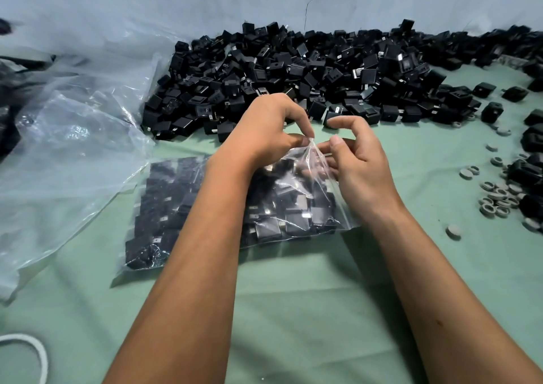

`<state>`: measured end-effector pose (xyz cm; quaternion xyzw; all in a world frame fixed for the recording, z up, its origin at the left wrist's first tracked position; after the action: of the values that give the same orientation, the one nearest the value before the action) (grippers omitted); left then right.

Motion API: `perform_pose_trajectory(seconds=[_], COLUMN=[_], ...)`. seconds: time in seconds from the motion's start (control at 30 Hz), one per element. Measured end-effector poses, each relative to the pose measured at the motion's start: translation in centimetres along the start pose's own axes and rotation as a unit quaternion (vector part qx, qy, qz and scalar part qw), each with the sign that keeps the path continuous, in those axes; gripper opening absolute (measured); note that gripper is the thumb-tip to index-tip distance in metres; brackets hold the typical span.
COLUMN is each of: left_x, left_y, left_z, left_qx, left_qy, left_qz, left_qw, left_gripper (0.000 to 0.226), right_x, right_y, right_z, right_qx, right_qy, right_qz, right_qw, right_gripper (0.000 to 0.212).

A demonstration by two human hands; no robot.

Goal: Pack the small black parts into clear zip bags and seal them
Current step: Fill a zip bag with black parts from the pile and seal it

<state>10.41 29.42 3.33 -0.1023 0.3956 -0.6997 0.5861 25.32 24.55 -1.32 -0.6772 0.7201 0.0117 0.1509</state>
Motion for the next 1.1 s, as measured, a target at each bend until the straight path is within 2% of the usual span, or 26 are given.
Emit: perform_pose_trajectory(seconds=[0.1,0.17,0.37,0.5,0.6,0.67,0.8,0.9,1.0,1.1], left_x=[0.0,0.0,0.3,1.4,2.3,2.9,5.2,6.0,6.0,6.2], left_y=[0.0,0.0,-0.8,-2.1,-3.6,-5.2,-8.4,-9.6,-10.2,-10.6], left_z=[0.2,0.1,-1.3,-3.7,-5.9,-7.6,-10.4,-11.2,-11.5,-11.7], left_qx=[0.001,0.000,-0.009,-0.030,-0.033,-0.025,-0.020,-0.004,0.023,0.016], left_qy=[0.008,0.005,-0.049,-0.121,-0.177,-0.225,-0.329,-0.357,-0.365,-0.370], left_qz=[0.000,-0.002,0.003,-0.020,-0.002,0.049,0.171,0.218,0.257,0.279], left_qw=[1.000,1.000,0.999,0.992,0.984,0.973,0.928,0.908,0.895,0.886], left_gripper=[0.017,0.016,0.011,0.008,0.011,0.019,0.044,0.040,0.034,0.038], right_x=[0.5,0.5,-0.3,-0.6,-1.7,-3.2,-5.8,-7.1,-7.9,-8.6], right_y=[1.4,1.5,-1.7,-2.0,-1.4,0.8,8.3,13.5,17.1,19.0], right_z=[-0.1,-0.1,-0.1,-1.2,-3.5,-5.6,-7.7,-6.8,-5.1,-4.1], right_qx=[-0.050,-0.073,0.008,0.062,0.164,0.258,0.369,0.466,0.548,0.551], right_qy=[0.005,0.010,-0.013,-0.045,-0.084,-0.114,-0.132,-0.138,-0.148,-0.151], right_qz=[-0.060,-0.063,0.083,0.127,0.137,0.086,-0.107,-0.211,-0.264,-0.285], right_qw=[0.997,0.995,0.996,0.989,0.973,0.955,0.914,0.848,0.779,0.770], right_gripper=[0.021,0.022,0.014,0.012,0.012,0.010,0.011,0.021,0.036,0.042])
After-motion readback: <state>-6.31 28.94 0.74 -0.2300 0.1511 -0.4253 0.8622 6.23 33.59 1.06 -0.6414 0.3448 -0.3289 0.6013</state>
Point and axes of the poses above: each hand's wrist, its own x-axis away from the middle knuckle, its own y-axis out of the palm, z = x × y, the point moved 7 cm from there along -x, towards the middle knuckle, and after that the axes turned 3 degrees about x, right-handed, at the moved point
